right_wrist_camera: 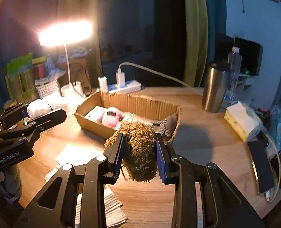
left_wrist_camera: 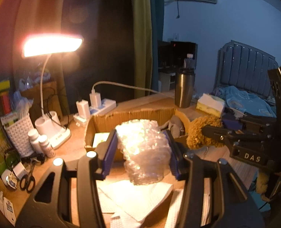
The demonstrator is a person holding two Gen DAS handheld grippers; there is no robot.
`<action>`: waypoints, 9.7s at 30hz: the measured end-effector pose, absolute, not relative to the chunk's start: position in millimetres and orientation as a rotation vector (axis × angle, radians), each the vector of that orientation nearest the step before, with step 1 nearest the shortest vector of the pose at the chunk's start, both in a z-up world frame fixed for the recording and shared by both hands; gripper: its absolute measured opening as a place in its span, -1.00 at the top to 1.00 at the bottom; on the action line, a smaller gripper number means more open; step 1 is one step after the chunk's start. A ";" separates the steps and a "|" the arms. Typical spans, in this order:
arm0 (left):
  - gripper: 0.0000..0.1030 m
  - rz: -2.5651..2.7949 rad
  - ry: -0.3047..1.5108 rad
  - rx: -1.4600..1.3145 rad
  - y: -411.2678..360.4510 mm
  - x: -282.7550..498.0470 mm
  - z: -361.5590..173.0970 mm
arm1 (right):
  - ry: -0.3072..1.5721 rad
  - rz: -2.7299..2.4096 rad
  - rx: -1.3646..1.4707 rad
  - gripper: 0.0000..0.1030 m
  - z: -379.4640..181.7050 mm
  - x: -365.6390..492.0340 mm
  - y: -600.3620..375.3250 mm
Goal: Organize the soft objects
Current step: 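Lift the bubble-wrap pack with the left tool while the right tool carries the plush over the box, then open the left tool over the box while the right tool drops the brown plush in, then withdraw both open tools from the box toward the white paper towels, then grasp a folded white paper towel with the right tool while the left tool grasps another towel, then lift both white towels and carry them over the box with both tools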
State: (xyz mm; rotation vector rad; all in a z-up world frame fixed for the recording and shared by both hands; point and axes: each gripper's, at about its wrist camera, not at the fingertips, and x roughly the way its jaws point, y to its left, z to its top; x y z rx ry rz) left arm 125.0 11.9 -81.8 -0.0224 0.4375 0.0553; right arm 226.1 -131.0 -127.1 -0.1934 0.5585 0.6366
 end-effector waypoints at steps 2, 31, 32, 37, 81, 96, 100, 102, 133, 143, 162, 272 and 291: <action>0.04 0.056 0.420 -0.006 9.8 124.4 -77.2 | 0.522 0.619 -0.192 0.35 -120.3 223.1 -134.1; 0.04 0.084 0.180 -0.078 34.8 138.4 -19.2 | 0.316 0.567 -0.179 0.34 -64.2 236.5 -138.9; 0.04 0.085 0.179 -0.080 36.3 140.9 -18.8 | 0.314 0.568 -0.178 0.34 -63.5 239.1 -137.9; 0.04 0.089 0.173 -0.089 42.8 153.5 -18.8 | 0.311 0.568 -0.172 0.34 -63.4 250.5 -133.4; -0.47 0.044 0.397 -0.251 70.9 263.8 -100.7 | 0.499 0.629 -0.080 -0.33 -129.6 361.9 -103.9; -0.48 0.060 0.333 -0.251 71.9 229.2 -76.9 | 0.446 0.611 -0.106 -0.33 -108.3 332.9 -114.4; -0.48 0.056 0.320 -0.245 70.2 218.0 -72.2 | 0.430 0.610 -0.113 -0.33 -102.2 320.6 -116.2; -0.48 0.056 0.313 -0.244 70.0 212.4 -69.8 | 0.424 0.609 -0.114 -0.33 -99.7 315.1 -117.2; -0.48 0.061 0.254 -0.231 59.5 127.3 -54.6 | 0.354 0.599 -0.149 -0.33 -79.8 232.6 -127.5; -0.48 0.055 0.231 -0.235 55.4 100.3 -52.5 | 0.337 0.594 -0.167 -0.33 -77.4 203.9 -131.6; -0.48 0.086 0.252 -0.237 54.3 62.5 -79.7 | 0.375 0.598 -0.200 -0.33 -99.3 172.5 -133.8; 0.67 0.001 0.598 -0.171 32.5 82.4 -118.0 | 0.561 0.527 -0.211 0.85 -152.2 193.7 -150.6; 0.67 0.019 0.433 -0.160 38.3 65.8 -56.1 | 0.401 0.567 -0.221 0.85 -81.6 169.8 -137.1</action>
